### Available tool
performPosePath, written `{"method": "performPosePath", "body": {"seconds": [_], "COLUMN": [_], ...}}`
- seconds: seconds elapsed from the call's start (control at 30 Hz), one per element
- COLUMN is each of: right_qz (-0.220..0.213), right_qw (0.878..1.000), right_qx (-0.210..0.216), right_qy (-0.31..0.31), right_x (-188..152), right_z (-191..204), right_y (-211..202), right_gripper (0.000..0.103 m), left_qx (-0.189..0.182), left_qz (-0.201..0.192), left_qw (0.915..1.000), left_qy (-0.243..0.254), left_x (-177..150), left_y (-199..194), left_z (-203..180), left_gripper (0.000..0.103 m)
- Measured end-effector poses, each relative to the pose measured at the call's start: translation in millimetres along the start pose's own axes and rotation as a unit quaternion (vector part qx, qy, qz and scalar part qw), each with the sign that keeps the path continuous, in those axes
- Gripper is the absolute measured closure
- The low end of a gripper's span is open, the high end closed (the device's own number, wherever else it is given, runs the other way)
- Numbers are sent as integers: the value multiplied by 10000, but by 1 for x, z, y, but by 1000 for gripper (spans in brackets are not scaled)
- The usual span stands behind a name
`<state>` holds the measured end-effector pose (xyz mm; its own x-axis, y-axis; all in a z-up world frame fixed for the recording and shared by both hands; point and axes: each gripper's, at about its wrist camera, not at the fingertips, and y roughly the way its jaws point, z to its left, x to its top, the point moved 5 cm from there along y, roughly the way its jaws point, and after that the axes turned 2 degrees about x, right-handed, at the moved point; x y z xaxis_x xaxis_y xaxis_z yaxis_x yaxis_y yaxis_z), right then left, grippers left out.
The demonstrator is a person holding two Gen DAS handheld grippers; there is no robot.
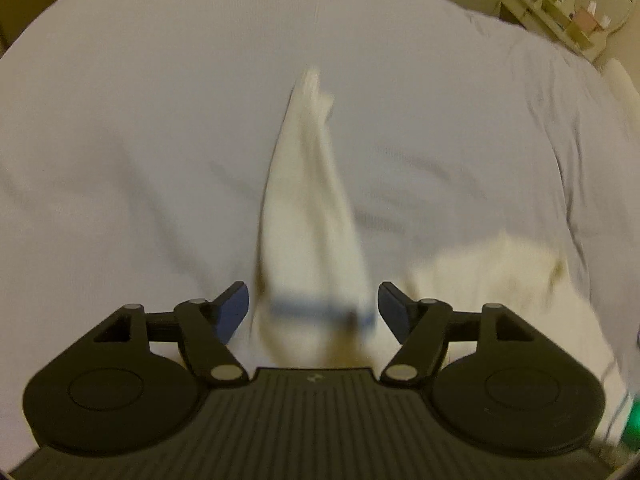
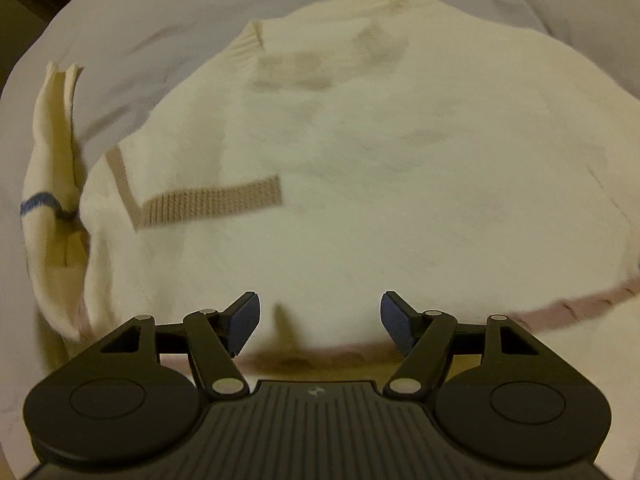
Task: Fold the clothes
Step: 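Grasp a sweater sleeve with the left tool and lay it across the body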
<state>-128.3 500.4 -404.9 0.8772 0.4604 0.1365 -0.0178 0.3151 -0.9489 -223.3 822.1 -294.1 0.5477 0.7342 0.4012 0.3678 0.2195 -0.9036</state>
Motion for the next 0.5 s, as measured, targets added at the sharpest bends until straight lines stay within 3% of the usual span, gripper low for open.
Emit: {"method": "performPosePath", "body": {"seconds": [0.1,0.23,0.3,0.37,0.43,0.5], "right_qz": [114,245,291,312,301,287], "right_qw": [9999,9995,9992,9989,9985,9978], "right_qx": [29,76,64,40,40,76], "right_qy": [41,180,258,342,454,589], "right_x": [7,11,11,10,9,8], "right_z": [-1,-9,-15,-21,-28,-33], "right_y": [7,15,16,17,16,14], "right_gripper": [33,31,31,31,31,31], "left_qx": [157,576,745,870,942,1012], "left_qz": [-44,88,93,-8,-688,-1404], "left_qw": [9999,9983,9972,9961,9931,9846], "left_qy": [-17,-47,-70,-125,-99,-263], "left_x": [49,91,96,96,84,65], "left_y": [36,87,99,101,62,6], "left_z": [-9,-11,-7,1,14,39], "left_gripper": [36,40,97,98,98,98]}}
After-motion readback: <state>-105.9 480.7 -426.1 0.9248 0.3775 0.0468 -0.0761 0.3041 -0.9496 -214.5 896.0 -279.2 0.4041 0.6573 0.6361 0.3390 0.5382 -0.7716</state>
